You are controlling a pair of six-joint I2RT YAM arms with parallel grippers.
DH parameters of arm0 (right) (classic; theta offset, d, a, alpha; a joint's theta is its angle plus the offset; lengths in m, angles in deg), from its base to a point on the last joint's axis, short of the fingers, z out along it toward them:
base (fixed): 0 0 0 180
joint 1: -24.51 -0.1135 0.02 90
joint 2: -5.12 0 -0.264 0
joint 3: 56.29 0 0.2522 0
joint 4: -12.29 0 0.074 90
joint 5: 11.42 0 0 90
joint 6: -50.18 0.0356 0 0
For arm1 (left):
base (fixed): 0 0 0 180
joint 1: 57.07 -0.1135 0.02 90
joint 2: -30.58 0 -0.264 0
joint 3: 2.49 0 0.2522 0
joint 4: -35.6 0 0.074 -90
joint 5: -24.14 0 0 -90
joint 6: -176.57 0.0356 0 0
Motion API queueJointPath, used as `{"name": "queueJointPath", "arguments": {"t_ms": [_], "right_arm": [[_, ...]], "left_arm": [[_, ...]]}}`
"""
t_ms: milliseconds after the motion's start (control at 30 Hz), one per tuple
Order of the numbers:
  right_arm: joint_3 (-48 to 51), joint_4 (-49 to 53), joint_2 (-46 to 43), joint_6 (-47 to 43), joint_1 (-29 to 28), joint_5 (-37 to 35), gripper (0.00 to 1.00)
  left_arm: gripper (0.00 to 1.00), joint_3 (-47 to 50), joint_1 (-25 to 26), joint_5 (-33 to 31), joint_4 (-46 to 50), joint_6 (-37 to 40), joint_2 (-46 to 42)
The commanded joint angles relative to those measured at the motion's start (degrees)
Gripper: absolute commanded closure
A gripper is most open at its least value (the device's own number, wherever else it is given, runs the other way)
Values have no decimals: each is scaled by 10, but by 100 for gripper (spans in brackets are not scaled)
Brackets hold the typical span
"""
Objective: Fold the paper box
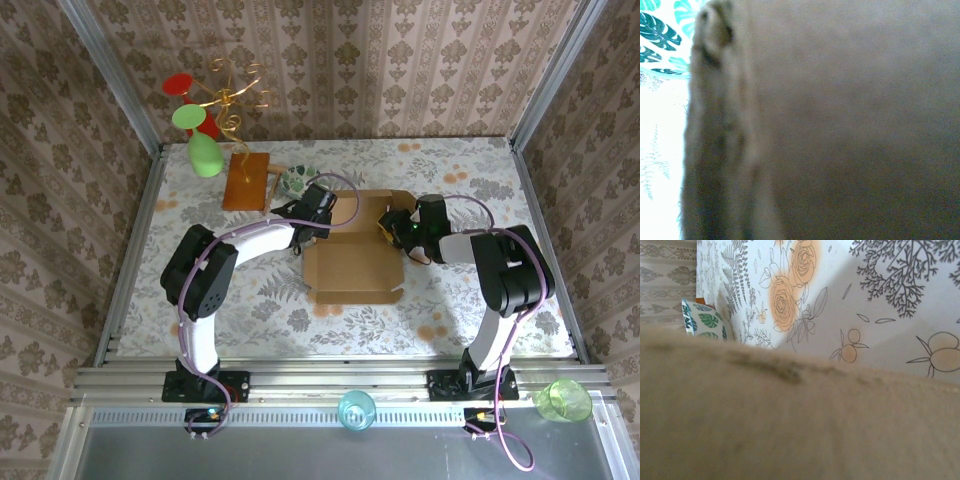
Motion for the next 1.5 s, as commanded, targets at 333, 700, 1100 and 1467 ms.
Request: {"name": "queueJointPath", "arguments": {"t_ms": [333,700,1100,1467], "right_arm": [[-41,195,-282,-191,81,71,65],[-101,292,-254,-391,183,106,69],[-155,221,-184,-394,166,282,76],[-143,263,-198,-431,139,267,74]], "left_arm": [[100,-73,-71,173,77,24,-22],[100,-188,-119,352,175,69,12],[100,-233,-134,408,219,106,46],[100,-248,-135,427,231,111,58]]}}
